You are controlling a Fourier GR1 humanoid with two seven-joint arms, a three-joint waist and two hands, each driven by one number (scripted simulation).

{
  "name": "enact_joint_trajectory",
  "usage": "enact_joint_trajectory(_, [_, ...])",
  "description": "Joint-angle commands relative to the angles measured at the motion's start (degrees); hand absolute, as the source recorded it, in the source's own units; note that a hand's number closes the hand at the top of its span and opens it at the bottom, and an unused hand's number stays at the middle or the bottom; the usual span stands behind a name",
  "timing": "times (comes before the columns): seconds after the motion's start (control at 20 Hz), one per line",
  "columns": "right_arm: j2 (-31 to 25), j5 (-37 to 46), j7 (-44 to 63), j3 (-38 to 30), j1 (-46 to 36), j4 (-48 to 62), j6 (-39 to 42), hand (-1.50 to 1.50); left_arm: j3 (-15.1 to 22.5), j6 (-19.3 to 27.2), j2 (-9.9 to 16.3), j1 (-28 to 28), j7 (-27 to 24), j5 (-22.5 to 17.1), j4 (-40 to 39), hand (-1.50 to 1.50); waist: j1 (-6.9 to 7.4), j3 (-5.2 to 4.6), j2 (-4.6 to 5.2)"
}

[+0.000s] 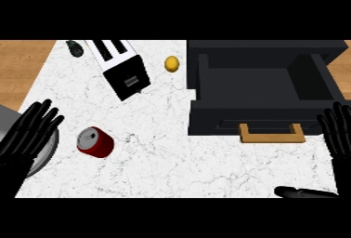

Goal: Pick up the can, place it into the drawer and close the drawer

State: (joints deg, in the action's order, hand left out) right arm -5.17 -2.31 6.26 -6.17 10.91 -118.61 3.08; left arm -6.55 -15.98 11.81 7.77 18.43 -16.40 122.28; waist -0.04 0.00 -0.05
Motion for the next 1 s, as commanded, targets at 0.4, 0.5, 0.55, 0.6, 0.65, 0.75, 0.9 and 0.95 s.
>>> enact_joint_trajectory(0.4, [1.7,0.8,-3.1,-0.6,4.2,-0.8,2.4,-1.50,-6.3,-4.3,1.7,-7.4,-4.4,-0.5,-15.3,-1.50,-0.18,-0.01,0.04])
enact_joint_trajectory(0.5, [-0.1,-1.7,-1.8,-3.0,6.6,-3.6,4.6,-1.50,-1.0,-2.7,-2.3,-6.4,-8.3,6.4,-17.2,-1.50,-0.40,-0.01,0.02])
enact_joint_trajectory(0.55, [-1.3,-2.3,0.3,-4.8,-1.4,0.5,3.3,-1.50,-0.9,-3.3,-3.0,-2.6,-8.7,6.3,-13.8,-1.50,0.06,-0.01,0.03])
enact_joint_trajectory(0.6, [-1.2,-4.6,2.0,-5.8,3.5,-4.9,4.6,-1.50,-0.3,-0.9,-2.8,-5.9,-3.6,6.2,-12.4,-1.50,-0.18,0.00,-0.01])
enact_joint_trajectory(0.65, [1.3,-1.1,-2.3,-3.2,4.9,-2.1,4.3,-1.50,-3.6,-3.4,-1.5,-6.2,-8.4,5.2,-18.0,-1.50,-0.15,-0.01,0.02])
enact_joint_trajectory(0.75, [-0.5,-3.7,-0.9,-6.3,1.7,0.1,5.1,-1.50,0.7,-2.4,-4.9,-1.3,-8.9,8.2,-12.4,-1.50,0.05,0.00,0.00])
enact_joint_trajectory(0.9, [0.3,-1.3,-3.2,-5.2,3.0,1.2,5.7,-1.50,-3.1,-3.2,-3.0,-3.1,-11.8,7.9,-18.0,-1.50,-0.01,0.00,0.01])
enact_joint_trajectory(0.95, [-0.4,-3.0,0.4,-5.7,4.6,-3.4,6.7,-1.50,-0.8,-1.9,-4.0,-6.8,-10.0,9.2,-19.8,-1.50,-0.19,0.00,0.01])
